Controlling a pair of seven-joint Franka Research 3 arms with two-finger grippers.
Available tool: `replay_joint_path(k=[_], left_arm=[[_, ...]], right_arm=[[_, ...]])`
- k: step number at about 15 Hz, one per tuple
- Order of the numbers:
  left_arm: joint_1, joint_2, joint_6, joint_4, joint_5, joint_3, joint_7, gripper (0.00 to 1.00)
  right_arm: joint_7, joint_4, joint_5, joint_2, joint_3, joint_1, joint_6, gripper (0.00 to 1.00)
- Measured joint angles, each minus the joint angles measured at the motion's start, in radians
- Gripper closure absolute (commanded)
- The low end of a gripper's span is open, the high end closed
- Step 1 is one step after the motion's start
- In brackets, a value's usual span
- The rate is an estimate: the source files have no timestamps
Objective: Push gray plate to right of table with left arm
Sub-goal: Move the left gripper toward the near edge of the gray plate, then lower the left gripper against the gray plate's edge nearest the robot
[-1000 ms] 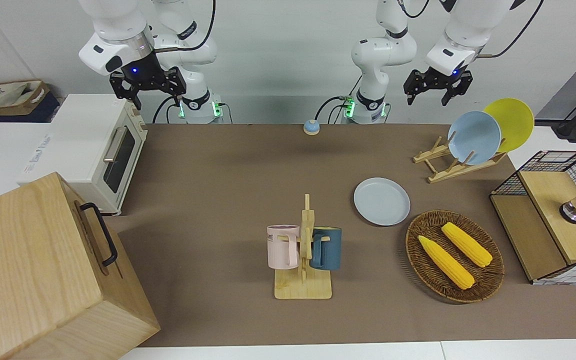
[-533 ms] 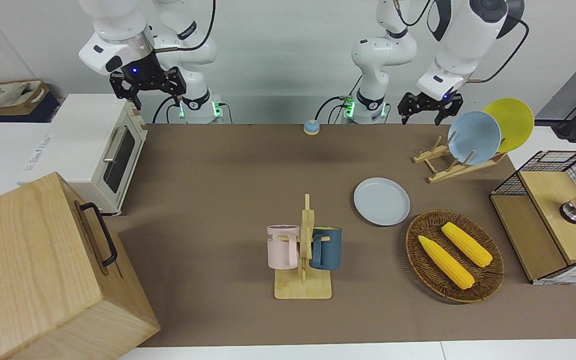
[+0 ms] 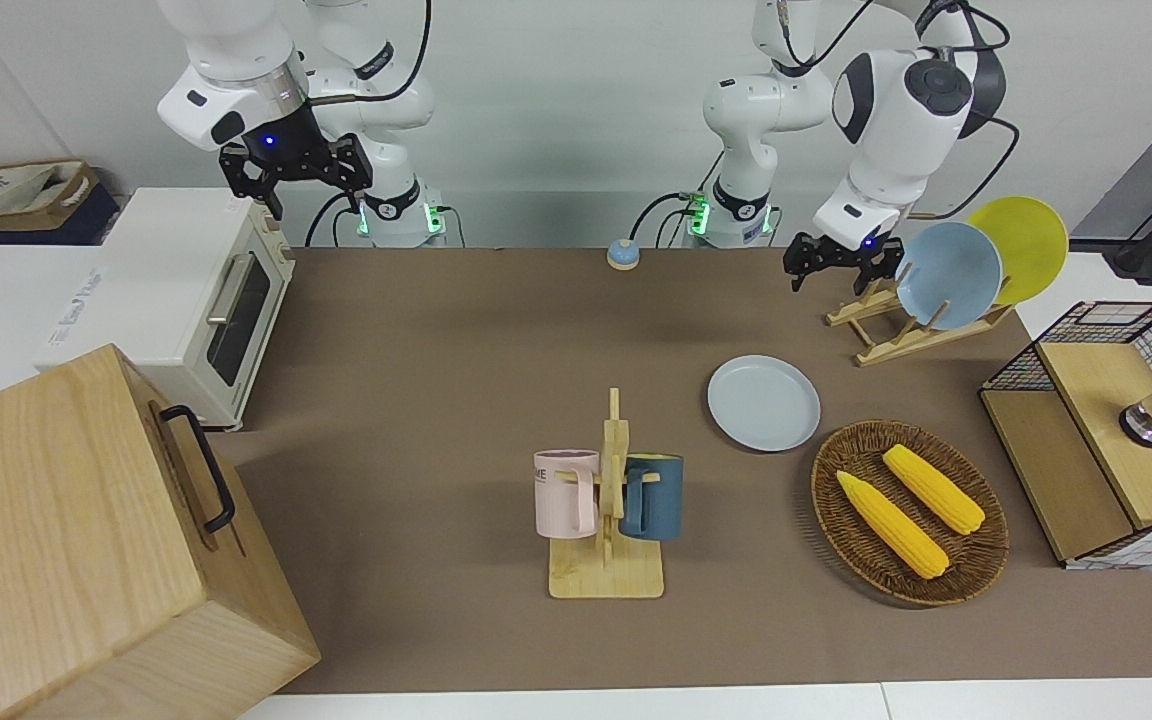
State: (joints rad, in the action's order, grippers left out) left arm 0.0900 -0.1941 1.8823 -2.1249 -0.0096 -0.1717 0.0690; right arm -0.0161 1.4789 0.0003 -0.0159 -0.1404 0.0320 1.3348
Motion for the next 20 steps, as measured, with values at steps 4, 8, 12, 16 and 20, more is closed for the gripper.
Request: replay_joint_path(k=[4, 8, 12, 16, 20], left_arm=[[0.003, 0.002, 0.157, -0.111, 0.0, 0.0, 0.008, 0.01], [0.019, 0.041, 0.319, -0.208, 0.0, 0.004, 0.013, 0.01], [0.038, 0.126, 0.457, -0.234, 0.012, 0.007, 0.02, 0.01], [0.043, 0.203, 0.57, -0.246, 0.013, 0.008, 0.023, 0.01], [0.046, 0.258, 0.629, -0.25, 0.022, 0.008, 0.024, 0.01]], right_arm=[[0.0, 0.0, 0.0, 0.0, 0.0, 0.0, 0.0, 0.017], [0.0, 0.0, 0.0, 0.0, 0.0, 0.0, 0.0, 0.017], [0.0, 0.0, 0.0, 0.0, 0.0, 0.0, 0.0, 0.017], [0.0, 0.0, 0.0, 0.0, 0.0, 0.0, 0.0, 0.017], [0.0, 0.0, 0.0, 0.0, 0.0, 0.0, 0.0, 0.017]])
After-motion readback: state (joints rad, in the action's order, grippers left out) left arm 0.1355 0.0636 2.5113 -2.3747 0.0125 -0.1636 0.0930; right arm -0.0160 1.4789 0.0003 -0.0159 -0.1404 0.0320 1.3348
